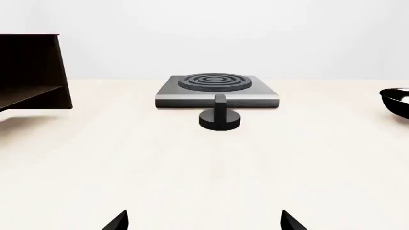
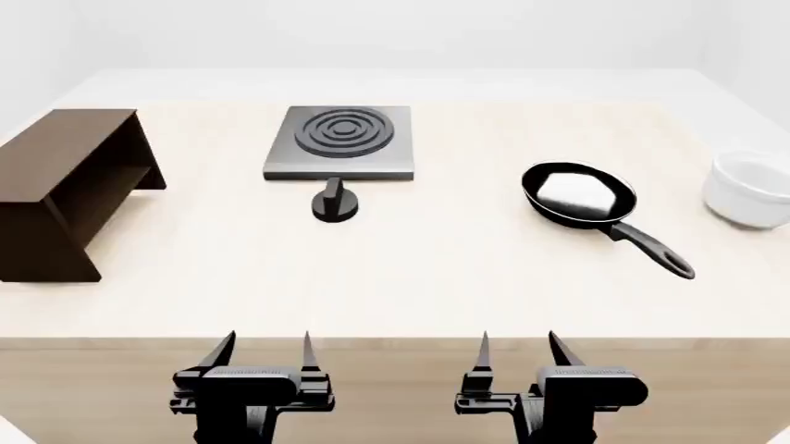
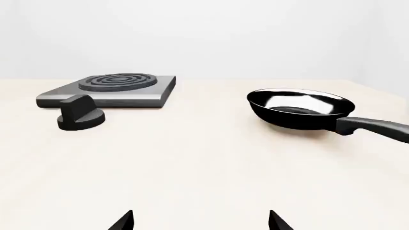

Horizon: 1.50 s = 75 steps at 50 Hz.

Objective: Turn on the stove and put the frying pan on it.

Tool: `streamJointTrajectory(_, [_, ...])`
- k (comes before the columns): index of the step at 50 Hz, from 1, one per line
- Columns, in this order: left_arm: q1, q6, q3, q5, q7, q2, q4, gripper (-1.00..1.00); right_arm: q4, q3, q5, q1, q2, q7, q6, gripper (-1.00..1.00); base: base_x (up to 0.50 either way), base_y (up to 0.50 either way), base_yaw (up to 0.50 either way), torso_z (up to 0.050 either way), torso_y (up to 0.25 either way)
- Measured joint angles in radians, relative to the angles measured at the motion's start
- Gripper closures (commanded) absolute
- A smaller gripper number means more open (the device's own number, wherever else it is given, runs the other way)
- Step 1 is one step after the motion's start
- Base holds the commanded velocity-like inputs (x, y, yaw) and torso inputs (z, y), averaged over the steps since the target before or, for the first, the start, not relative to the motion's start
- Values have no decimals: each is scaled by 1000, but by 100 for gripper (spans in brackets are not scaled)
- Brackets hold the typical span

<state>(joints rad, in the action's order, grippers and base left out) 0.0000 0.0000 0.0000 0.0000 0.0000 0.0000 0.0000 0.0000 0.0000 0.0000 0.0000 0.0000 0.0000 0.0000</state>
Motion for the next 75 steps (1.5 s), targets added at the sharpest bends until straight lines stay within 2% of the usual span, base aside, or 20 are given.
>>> streamJointTrajectory(24, [-4,-16,63,-43,-46,-53,1,-100,-8,-61,56,-5,52,36,-9,-100,0,0,0,0,0])
streamJointTrajectory(49, [-53,-312,49,-116,-67,-132,340,-100,-408,-49,112,43,127,107,291,-100,5,0,0,0,0])
streamJointTrajectory(75, [-56,-324,42,-147,-94,-155,398,-100,-492,-51,158,27,160,112,269,-100,493,0,0,0,0])
